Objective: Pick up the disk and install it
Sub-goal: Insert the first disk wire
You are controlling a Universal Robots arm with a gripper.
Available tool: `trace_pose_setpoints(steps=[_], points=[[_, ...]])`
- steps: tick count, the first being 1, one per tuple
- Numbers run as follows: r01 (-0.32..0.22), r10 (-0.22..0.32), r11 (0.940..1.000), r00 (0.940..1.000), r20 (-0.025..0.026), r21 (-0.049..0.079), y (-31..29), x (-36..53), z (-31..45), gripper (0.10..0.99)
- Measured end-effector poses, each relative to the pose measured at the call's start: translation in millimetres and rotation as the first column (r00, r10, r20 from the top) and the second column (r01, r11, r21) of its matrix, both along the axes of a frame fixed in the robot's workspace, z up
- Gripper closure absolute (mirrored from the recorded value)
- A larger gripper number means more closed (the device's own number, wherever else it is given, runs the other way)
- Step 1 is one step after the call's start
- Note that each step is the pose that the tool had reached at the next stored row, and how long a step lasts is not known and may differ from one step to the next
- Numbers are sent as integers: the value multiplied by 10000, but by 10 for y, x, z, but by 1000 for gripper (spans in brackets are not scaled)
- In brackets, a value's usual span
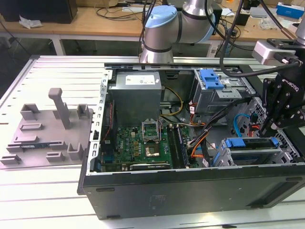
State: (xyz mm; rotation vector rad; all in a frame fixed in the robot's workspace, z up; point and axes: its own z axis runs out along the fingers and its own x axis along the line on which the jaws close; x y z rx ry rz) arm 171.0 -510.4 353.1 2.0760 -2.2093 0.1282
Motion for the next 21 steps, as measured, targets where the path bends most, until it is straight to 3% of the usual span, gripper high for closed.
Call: trace_pose_setpoints(steps=[21], points=[[0,0,10000,10000,0,1,-5,0,-46,922]])
